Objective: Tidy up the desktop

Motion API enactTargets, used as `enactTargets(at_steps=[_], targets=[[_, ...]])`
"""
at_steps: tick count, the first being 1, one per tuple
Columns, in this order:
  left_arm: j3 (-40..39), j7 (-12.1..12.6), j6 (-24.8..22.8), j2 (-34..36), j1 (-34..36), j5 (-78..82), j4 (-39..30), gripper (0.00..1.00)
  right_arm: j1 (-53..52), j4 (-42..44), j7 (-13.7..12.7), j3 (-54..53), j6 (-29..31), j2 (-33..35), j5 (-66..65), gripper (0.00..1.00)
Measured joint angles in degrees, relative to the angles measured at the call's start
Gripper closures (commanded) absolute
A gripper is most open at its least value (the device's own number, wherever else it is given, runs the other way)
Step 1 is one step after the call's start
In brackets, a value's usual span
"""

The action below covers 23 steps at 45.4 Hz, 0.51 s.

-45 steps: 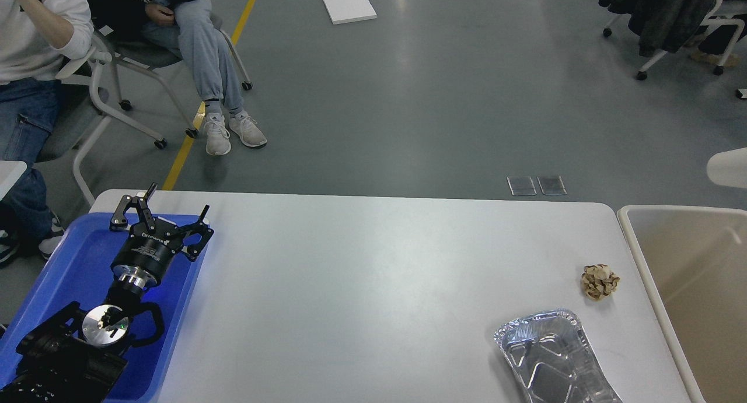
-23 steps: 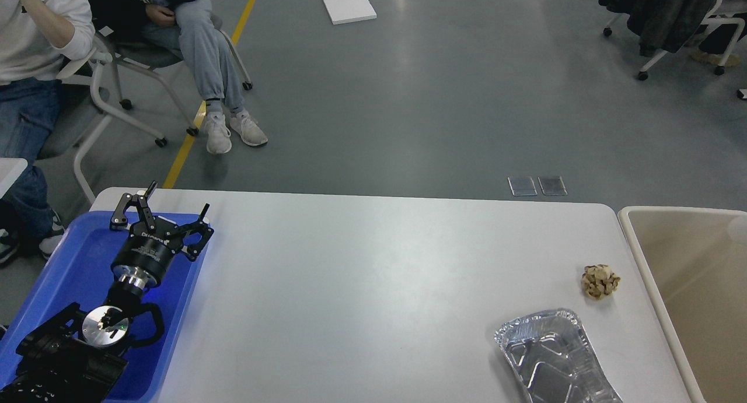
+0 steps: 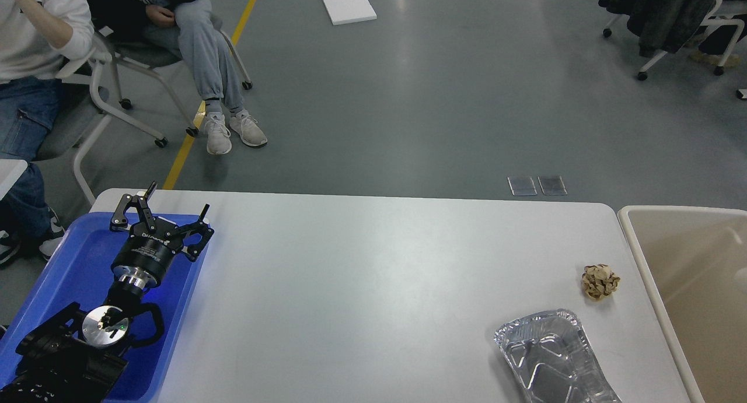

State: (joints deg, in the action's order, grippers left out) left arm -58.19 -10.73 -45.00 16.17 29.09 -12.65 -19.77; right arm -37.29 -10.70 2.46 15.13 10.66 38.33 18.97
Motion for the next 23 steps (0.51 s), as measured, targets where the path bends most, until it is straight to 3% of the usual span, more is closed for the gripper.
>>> enactTargets(at_steps=[17, 23], targets=[[0.0, 0.0, 0.0, 0.0, 0.0, 0.0, 0.0, 0.0, 3.9, 7.9, 0.0, -1.0, -6.4, -7.5, -1.7, 1.0], [0.0, 0.0, 0.0, 0.0, 0.0, 0.0, 0.0, 0.0, 4.3, 8.7, 0.0, -1.1, -7.3, -8.2, -3.2, 0.7]])
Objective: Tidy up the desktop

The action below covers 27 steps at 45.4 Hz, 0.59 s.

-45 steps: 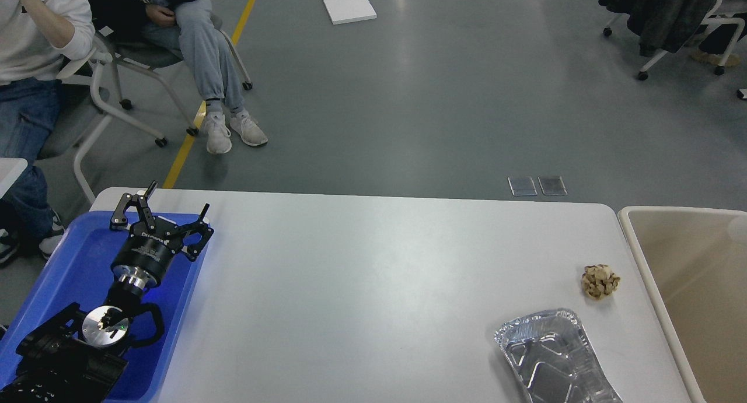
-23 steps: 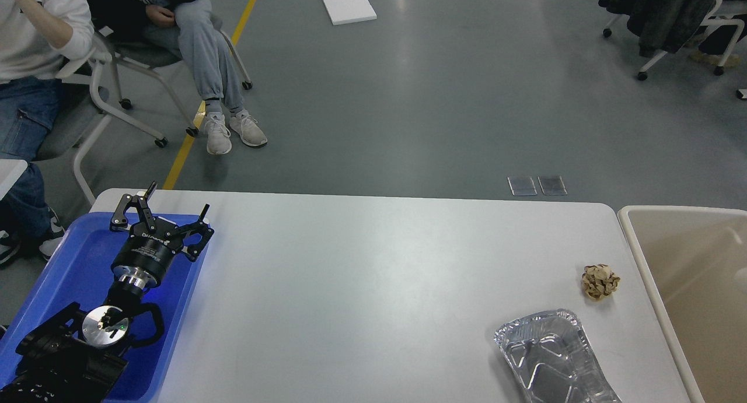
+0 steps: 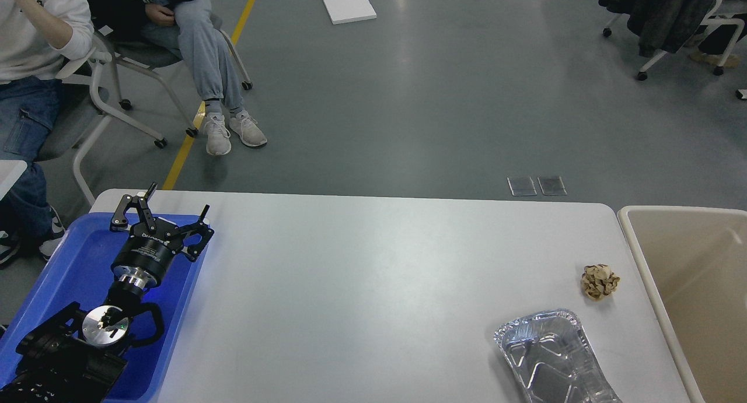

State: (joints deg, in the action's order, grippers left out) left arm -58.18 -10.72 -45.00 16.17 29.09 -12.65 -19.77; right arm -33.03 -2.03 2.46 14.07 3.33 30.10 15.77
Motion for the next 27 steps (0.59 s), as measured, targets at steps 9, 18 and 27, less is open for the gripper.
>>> enactTargets(at_steps=[9, 18, 27], targets=[[0.0, 0.0, 0.0, 0.0, 0.0, 0.0, 0.0, 0.0, 0.3, 0.6, 0.0, -0.1, -2.9, -0.7, -3.3, 0.41], [0.0, 0.0, 0.0, 0.0, 0.0, 0.0, 0.0, 0.0, 0.3, 0.8, 0.0, -0.2, -5.5, -1.2, -4.8, 0.01], [0.0, 0.0, 0.0, 0.0, 0.0, 0.0, 0.0, 0.0, 0.3, 0.8, 0.0, -0.4, -6.4, -1.4, -5.4, 0.01]])
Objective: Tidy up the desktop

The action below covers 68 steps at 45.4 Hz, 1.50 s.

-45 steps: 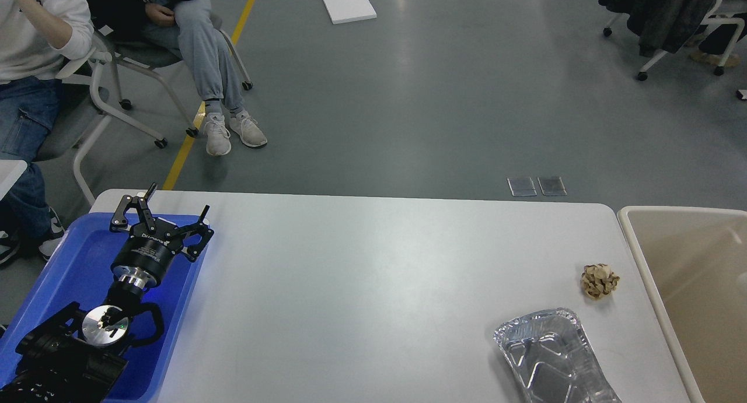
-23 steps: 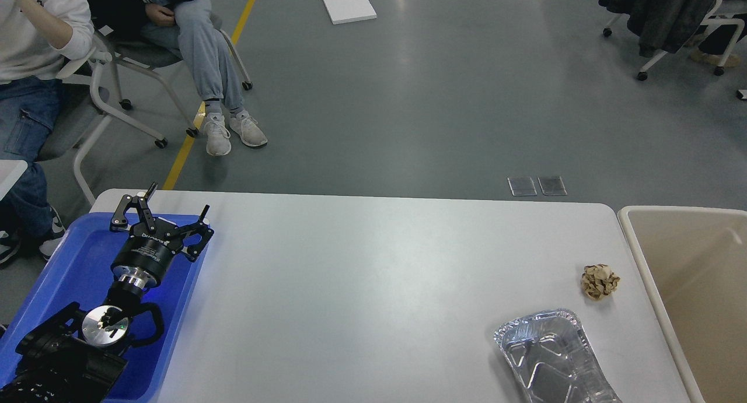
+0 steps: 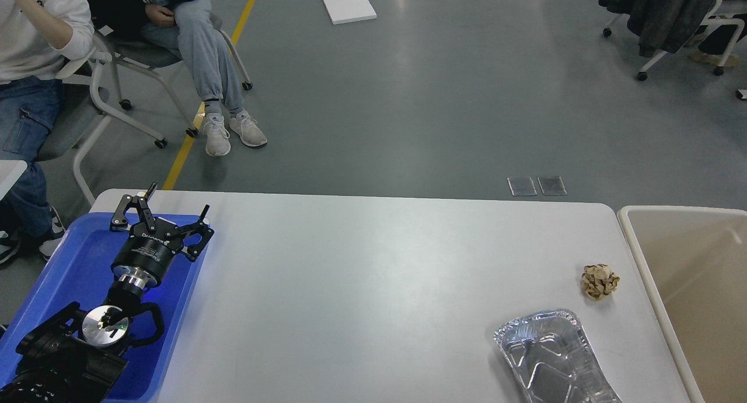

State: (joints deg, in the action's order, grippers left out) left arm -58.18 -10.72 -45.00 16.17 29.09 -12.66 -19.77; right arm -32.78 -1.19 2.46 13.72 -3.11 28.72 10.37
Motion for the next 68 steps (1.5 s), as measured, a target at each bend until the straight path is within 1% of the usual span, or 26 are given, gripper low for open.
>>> enactTargets(at_steps=[18, 25, 31, 34, 37, 38, 40, 43, 45, 50, 54, 59, 68], targets=[[0.0, 0.1, 0.0, 0.0, 0.0, 0.0, 0.0, 0.0, -0.8, -0.6, -0.1, -0.2, 0.1, 0.6, -0.3, 0.0], [0.0, 0.1, 0.0, 0.0, 0.0, 0.0, 0.0, 0.0, -2.3, -2.7, -0.1, -0.2, 0.2, 2.4, -0.4, 0.0], [0.0, 0.1, 0.0, 0.0, 0.0, 0.0, 0.0, 0.0, -5.2, -9.5, -0.3, -0.1, 0.1, 6.7, -0.5, 0.0], [0.0, 0.1, 0.0, -0.1, 0.0, 0.0, 0.0, 0.0, -7.8, -15.9, -0.4, 0.1, -0.4, 10.3, -1.2, 0.0], [0.0, 0.1, 0.0, -0.1, 0.0, 0.0, 0.0, 0.0, -9.7, -20.4, -0.5, 0.2, -1.1, 12.7, -2.3, 0.0], [0.0, 0.1, 0.0, -0.1, 0.0, 0.0, 0.0, 0.0, -11.5, -24.0, -0.5, 0.4, -2.1, 14.6, -3.8, 0.0], [0.0, 0.1, 0.0, -0.1, 0.0, 0.0, 0.0, 0.0, -12.3, -25.7, -0.6, 0.5, -2.7, 15.5, -4.7, 0.0], [0.0, 0.1, 0.0, -0.1, 0.0, 0.0, 0.0, 0.0, -14.9, -31.0, -1.5, 0.7, -4.4, 17.8, -7.4, 0.0], [0.0, 0.1, 0.0, -0.1, 0.0, 0.0, 0.0, 0.0, -16.7, -34.7, -2.7, 0.9, -5.6, 19.6, -9.3, 0.0], [0.0, 0.1, 0.0, -0.1, 0.0, 0.0, 0.0, 0.0, -20.6, -40.8, -5.6, 1.8, -7.3, 22.1, -12.0, 0.0], [0.0, 0.1, 0.0, -0.1, 0.0, 0.0, 0.0, 0.0, -24.0, -44.3, -7.1, 4.0, -8.0, 23.4, -13.3, 0.0], [0.0, 0.1, 0.0, -0.1, 0.0, 0.0, 0.0, 0.0, -29.2, -48.8, -8.3, 9.2, -8.5, 24.6, -14.4, 0.0], [0.0, 0.1, 0.0, -0.1, 0.0, 0.0, -0.1, 0.0, -40.8, -55.1, -9.3, 20.3, -8.0, 25.0, -15.4, 0.0]])
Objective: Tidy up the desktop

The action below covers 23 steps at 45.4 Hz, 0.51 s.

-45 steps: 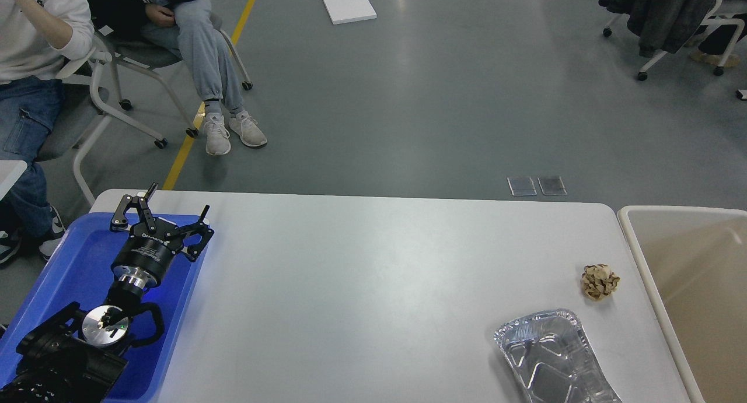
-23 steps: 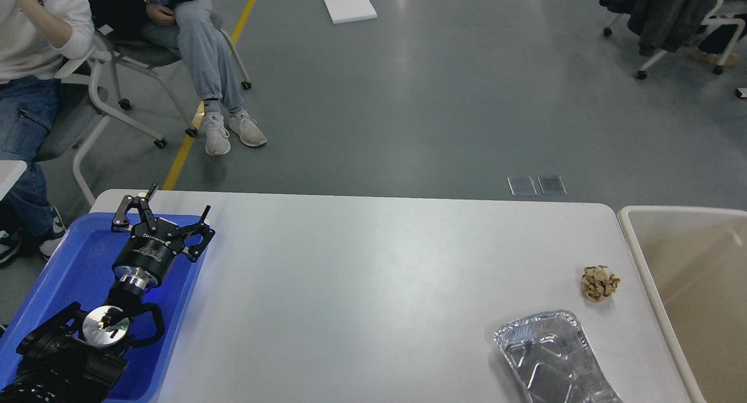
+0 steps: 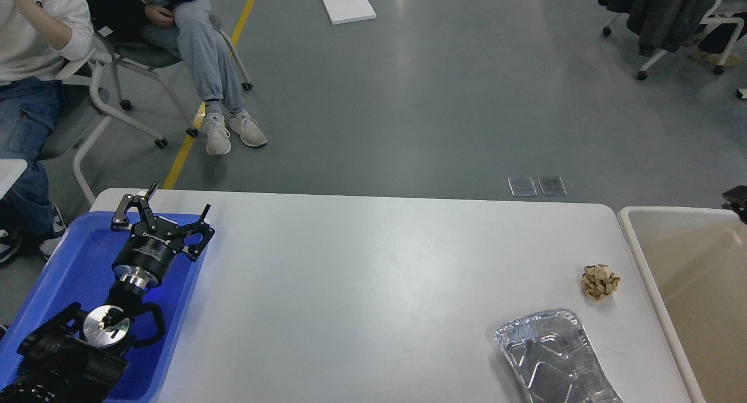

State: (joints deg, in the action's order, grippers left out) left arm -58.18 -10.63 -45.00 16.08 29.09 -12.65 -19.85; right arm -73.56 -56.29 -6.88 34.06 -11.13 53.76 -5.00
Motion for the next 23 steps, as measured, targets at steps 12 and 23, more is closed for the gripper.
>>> enactTargets(at_steps=[12, 23], targets=[[0.0, 0.0, 0.0, 0.0, 0.0, 0.0, 0.0, 0.0, -12.3, -5.1, -0.5, 12.6, 2.7, -3.7, -1.5, 0.0], [0.0, 0.0, 0.0, 0.0, 0.0, 0.0, 0.0, 0.0, -26.8, -11.1, -0.6, 28.5, 11.2, -12.6, -2.8, 0.0]])
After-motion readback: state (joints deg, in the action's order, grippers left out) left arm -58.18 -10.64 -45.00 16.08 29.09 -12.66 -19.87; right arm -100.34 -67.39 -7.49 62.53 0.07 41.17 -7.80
